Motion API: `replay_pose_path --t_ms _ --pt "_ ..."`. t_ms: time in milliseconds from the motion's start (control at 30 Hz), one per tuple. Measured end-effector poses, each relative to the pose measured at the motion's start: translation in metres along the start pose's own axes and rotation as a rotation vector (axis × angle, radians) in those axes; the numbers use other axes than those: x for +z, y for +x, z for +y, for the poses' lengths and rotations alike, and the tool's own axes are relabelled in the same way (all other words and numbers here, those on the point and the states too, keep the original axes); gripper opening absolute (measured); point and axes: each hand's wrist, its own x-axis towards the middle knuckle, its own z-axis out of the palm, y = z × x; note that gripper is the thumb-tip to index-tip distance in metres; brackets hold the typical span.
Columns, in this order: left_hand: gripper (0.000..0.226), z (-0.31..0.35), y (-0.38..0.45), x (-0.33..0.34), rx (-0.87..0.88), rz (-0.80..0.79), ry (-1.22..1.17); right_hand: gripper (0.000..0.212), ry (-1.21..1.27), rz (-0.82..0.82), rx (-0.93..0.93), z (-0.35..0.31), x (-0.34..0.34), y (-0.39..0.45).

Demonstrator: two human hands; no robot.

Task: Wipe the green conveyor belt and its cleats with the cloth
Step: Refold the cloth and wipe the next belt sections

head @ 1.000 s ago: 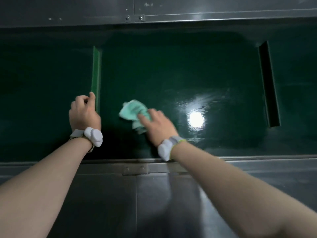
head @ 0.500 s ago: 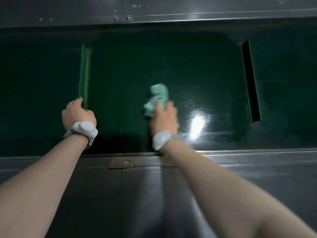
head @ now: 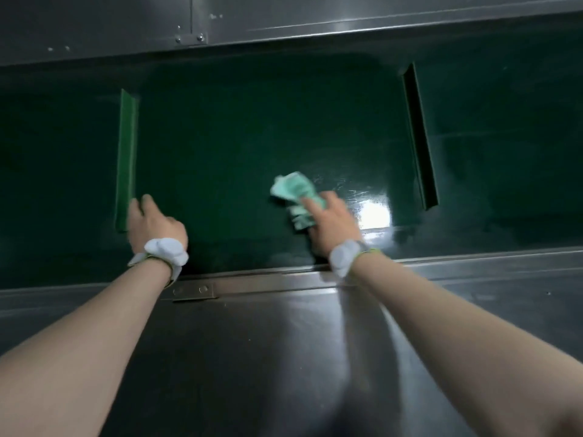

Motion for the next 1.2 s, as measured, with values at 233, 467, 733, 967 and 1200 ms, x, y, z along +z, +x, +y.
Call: replay_pose_path --t_ms 233,467,733,967,1200 --pt "0.057 0.101 -0.058 0.035 0.277 -0.139 -0.060 0.050 0.001 0.266 0.450 0.031 -0.017 -0.011" --pt "0.059 0.131 -0.100 0.049 0.315 -0.205 -0.141 0.055 -0.050 -0.139 -0.106 -0.039 0.009 -0.041" --pt "0.064 0.123 -0.117 0.055 0.392 -0.289 0.051 0.057 -0.047 0.104 0.271 0.107 -0.052 -0.071" --pt "0.067 0.127 -0.122 0.056 0.355 -0.317 0.058 0.056 -0.043 0.285 0.612 0.075 -0.028 -0.054" --pt "0.047 0.124 -0.113 0.049 0.395 -0.360 0.111 0.051 -0.045 -0.024 0.042 -0.034 0.022 -0.035"
